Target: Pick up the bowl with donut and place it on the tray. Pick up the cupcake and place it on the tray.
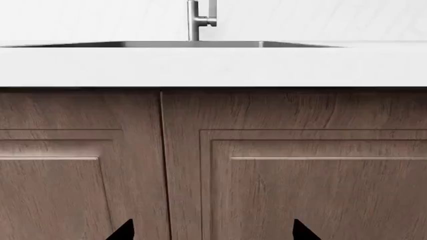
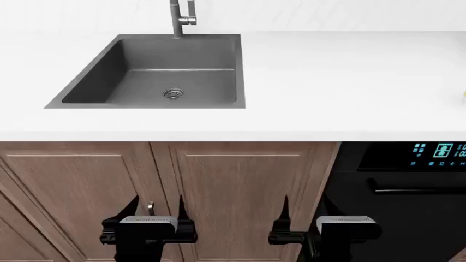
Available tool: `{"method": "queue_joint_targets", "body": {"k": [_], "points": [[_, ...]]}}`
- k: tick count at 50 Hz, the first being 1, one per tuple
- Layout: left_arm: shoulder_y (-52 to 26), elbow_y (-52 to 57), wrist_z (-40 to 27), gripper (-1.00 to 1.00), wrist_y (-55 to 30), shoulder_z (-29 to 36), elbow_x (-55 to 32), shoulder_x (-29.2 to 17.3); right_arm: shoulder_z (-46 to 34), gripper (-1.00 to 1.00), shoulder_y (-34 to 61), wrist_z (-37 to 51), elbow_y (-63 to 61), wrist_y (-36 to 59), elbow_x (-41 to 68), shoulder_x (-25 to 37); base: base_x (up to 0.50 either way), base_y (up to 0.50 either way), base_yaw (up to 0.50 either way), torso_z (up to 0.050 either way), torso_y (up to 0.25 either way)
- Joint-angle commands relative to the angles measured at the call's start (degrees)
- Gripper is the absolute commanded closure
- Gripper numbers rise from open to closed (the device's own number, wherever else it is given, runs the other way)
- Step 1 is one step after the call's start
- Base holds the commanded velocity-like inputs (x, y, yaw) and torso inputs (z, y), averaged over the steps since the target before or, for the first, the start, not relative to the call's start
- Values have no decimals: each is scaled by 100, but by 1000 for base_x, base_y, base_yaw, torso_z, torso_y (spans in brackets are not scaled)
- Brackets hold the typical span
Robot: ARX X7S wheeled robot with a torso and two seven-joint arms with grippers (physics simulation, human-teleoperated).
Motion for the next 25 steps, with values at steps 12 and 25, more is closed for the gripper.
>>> {"method": "queue_joint_targets", "body": {"k": [12, 25], "points": [[80, 663, -402, -100, -426, 318, -157, -293, -295, -100, -33, 367, -400, 223, 373, 260, 0, 0, 0, 0, 0], [-375, 4044, -565, -100, -3716, 177, -511, -595, -393, -100, 334, 588, -3607, 3174, 516, 573, 0, 0, 0, 0, 0]]}}
